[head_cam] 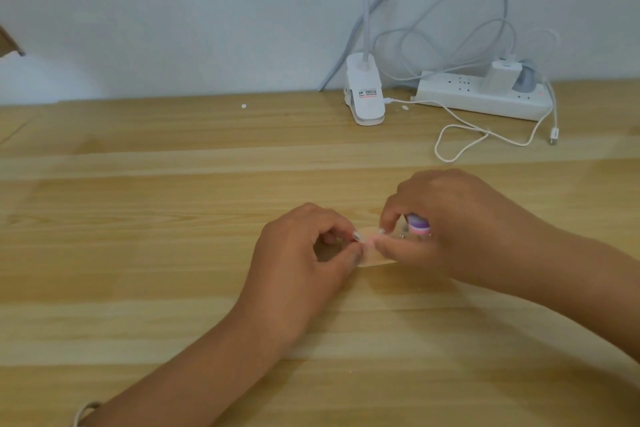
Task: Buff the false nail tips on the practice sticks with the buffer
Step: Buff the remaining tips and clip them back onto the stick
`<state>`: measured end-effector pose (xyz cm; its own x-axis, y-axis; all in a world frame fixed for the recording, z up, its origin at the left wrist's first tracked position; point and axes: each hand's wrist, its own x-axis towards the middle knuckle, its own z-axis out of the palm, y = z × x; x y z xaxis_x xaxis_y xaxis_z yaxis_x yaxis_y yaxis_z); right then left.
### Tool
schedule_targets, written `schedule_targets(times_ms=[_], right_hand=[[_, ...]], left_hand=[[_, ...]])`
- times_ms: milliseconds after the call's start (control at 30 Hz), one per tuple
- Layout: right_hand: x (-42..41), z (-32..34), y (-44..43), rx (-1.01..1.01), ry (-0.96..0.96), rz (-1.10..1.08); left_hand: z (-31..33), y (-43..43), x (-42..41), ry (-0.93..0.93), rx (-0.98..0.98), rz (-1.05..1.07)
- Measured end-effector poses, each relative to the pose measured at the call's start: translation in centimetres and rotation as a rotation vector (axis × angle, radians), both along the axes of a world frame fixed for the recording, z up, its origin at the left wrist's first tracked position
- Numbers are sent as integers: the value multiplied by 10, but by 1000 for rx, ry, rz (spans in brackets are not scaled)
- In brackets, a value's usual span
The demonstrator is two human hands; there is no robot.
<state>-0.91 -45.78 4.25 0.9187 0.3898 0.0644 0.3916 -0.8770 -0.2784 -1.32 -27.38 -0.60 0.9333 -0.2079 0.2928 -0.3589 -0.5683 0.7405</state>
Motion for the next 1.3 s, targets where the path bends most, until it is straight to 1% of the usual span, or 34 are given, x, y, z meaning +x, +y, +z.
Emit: schedule_targets(times_ms=[167,233,333,400,500,567,700,767,867,900,933,1033,1100,1167,1233,1300], right_hand=[[-4,0,-3,39,-9,73],[-5,0,-6,57,-61,121],[-7,2,-14,136,-167,160],[-10,4,-18,191,-206,176],[-16,5,-19,286,-258,227],[-20,5,-19,325,-293,261],[-26,5,-18,348,-364,273],[-33,0,-23,425,-323,227],[-51,-18,-29,661,-241,175],[-57,-29,-31,725,-227,173],[-62,-39,-34,769,-206,169],[-68,-59,-39,797,-155,164],[-63,-63,-40,776,-187,95],[-57,-64,-37,763,-226,56],[-55,-63,-34,740,-271,73],[-58,-60,-31,622,-375,90]], left_hand=[[0,1,0,-1,-8,-11],[0,1,0,-2,-2,-17],[-1,0,0,-21,37,-31],[1,-1,-2,-68,35,-52],[6,-3,-7,-184,-31,-144],[8,-3,-10,-192,-79,-195],[13,-3,-16,-167,-156,-196],[17,-4,-21,-210,-192,-192],[23,-7,-35,-291,-284,-177],[23,-8,-39,-275,-327,-181],[23,-9,-43,-215,-371,-184],[16,-16,-51,124,-447,-188],[9,-17,-49,287,-468,-210],[4,-15,-44,341,-457,-234],[4,-14,-42,354,-439,-263],[4,-14,-41,351,-433,-271]])
